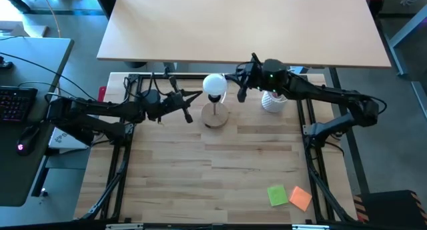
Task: Screw lightbulb
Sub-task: Insert the lightbulb into the lamp
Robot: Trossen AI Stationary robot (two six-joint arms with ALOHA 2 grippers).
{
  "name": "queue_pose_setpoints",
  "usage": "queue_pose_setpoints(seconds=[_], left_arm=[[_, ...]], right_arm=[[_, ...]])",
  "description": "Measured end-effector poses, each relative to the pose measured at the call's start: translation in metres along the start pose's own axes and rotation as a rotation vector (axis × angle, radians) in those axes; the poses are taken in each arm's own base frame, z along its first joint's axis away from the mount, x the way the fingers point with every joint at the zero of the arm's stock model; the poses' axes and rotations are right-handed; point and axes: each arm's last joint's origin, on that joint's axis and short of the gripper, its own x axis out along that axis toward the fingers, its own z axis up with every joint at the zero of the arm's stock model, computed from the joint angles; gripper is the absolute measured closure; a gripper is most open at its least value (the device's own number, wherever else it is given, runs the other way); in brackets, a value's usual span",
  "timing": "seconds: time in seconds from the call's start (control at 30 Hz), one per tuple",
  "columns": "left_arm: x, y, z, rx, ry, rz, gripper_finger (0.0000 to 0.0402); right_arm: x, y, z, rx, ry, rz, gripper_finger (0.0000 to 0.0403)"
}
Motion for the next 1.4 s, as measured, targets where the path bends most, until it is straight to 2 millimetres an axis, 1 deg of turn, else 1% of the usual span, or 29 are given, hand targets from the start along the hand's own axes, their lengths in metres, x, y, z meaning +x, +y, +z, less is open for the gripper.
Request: queue_pose_setpoints(seconds=[0.1,0.2,0.27,0.73,0.97,1.17,1.27,1.4], left_arm=[[0.003,-0.002,-0.004,0.012,0.016,-0.002,0.0401],[0.007,-0.003,-0.007,0.023,0.020,0.003,0.0401],[0.009,-0.002,-0.008,0.018,0.011,0.014,0.0401],[0.013,0.011,-0.016,0.007,0.062,0.077,0.0402],[0.015,0.020,-0.021,-0.025,0.065,0.090,0.0401],[0.016,0.018,-0.024,-0.021,0.084,0.056,0.0401],[0.015,0.018,-0.023,-0.007,0.090,0.066,0.0401],[0.014,0.013,-0.020,0.006,0.093,0.074,0.0402]], right_arm=[[0.005,-0.003,-0.003,0.015,-0.004,0.019,0.0402],[0.006,0.001,-0.002,0.022,-0.014,0.079,0.0402],[0.006,0.004,-0.002,0.020,-0.011,0.086,0.0402],[-0.001,0.019,-0.002,0.019,0.027,0.132,0.0402],[-0.003,0.038,0.000,0.002,0.017,0.258,0.0402],[-0.008,0.056,0.000,-0.064,0.021,0.347,0.0402],[-0.016,0.057,0.005,-0.071,0.011,0.332,0.0402],[-0.024,0.051,0.008,-0.070,0.020,0.208,0.0402]])
